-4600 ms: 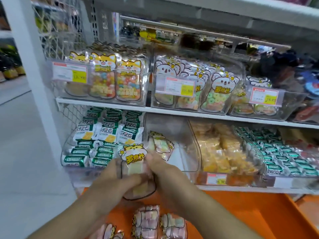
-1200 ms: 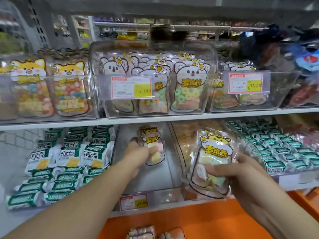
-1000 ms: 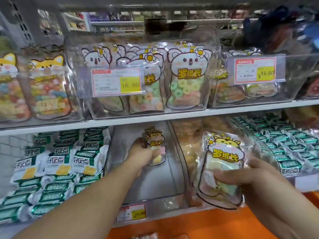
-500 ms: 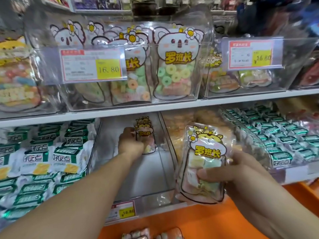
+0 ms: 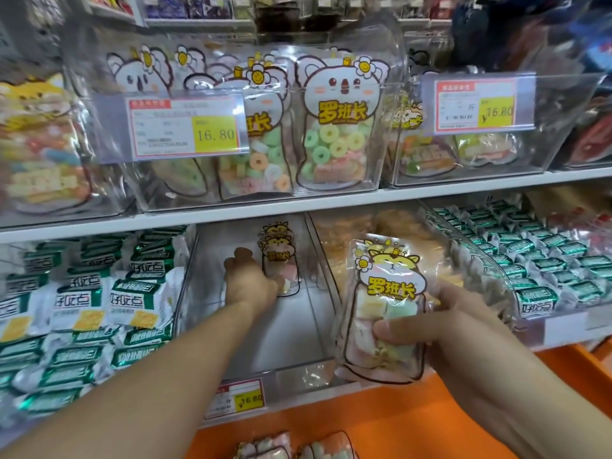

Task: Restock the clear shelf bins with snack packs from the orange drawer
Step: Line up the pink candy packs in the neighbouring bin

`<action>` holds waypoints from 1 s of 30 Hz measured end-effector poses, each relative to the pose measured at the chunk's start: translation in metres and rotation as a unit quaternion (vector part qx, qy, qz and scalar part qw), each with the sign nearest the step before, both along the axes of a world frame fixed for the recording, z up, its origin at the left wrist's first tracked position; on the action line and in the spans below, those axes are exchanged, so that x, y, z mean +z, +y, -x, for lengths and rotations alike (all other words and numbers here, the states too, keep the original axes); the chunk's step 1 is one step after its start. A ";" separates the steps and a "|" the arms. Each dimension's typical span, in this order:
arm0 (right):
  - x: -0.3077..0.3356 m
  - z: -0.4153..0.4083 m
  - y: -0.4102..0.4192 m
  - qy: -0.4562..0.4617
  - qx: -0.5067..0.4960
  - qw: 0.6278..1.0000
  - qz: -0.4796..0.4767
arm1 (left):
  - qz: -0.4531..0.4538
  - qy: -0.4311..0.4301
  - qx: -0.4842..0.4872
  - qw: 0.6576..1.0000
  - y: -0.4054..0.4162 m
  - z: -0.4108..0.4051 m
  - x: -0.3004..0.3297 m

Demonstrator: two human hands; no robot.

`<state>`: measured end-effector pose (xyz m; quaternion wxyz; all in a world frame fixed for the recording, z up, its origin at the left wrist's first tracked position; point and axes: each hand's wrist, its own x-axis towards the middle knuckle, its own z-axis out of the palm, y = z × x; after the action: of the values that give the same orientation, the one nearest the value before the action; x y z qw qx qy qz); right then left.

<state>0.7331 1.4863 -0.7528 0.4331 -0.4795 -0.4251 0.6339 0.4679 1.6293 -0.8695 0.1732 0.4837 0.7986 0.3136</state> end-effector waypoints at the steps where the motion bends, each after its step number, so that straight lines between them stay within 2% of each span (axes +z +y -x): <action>1: -0.001 0.000 0.001 -0.005 0.002 1.000 -0.002 | 0.002 0.005 0.003 1.000 -0.001 0.000 0.000; 7: -0.007 -0.001 0.004 -0.011 0.015 1.000 -0.021 | -0.027 -0.006 0.008 1.000 -0.023 -0.002 0.010; 10: -0.006 0.002 0.003 -0.022 0.025 0.998 -0.048 | -0.084 -0.058 -0.020 0.995 -0.057 -0.011 0.031; 13: 0.000 0.011 -0.005 -0.026 0.043 0.996 -0.077 | -0.135 -0.199 -0.104 0.965 -0.108 -0.020 0.067; 15: 0.005 0.022 -0.011 -0.033 0.068 0.993 -0.089 | -0.103 -0.332 -0.197 0.917 -0.142 -0.019 0.090; 16: 0.006 0.029 -0.014 -0.038 0.082 0.992 -0.093 | -0.060 -0.363 -0.240 0.898 -0.157 -0.016 0.099; 18: 0.009 0.043 -0.021 -0.055 0.105 0.988 -0.097 | 0.030 -0.356 -0.304 0.883 -0.183 -0.012 0.115; 20: 0.009 0.057 -0.027 -0.058 0.124 0.986 -0.094 | 0.059 -0.352 -0.339 0.870 -0.196 -0.007 0.116; 26: 0.016 0.089 -0.041 -0.117 0.174 0.972 -0.102 | 0.026 -0.380 -0.277 0.882 -0.222 0.012 0.116; 30: 0.022 0.093 -0.041 -0.137 0.199 0.964 -0.115 | 0.008 -0.367 -0.264 0.892 -0.232 0.028 0.110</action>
<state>0.6396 1.4455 -0.7311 0.2883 -0.4147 -0.6373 0.5819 0.4400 1.3974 -0.7598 0.5344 0.5259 0.5230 0.4054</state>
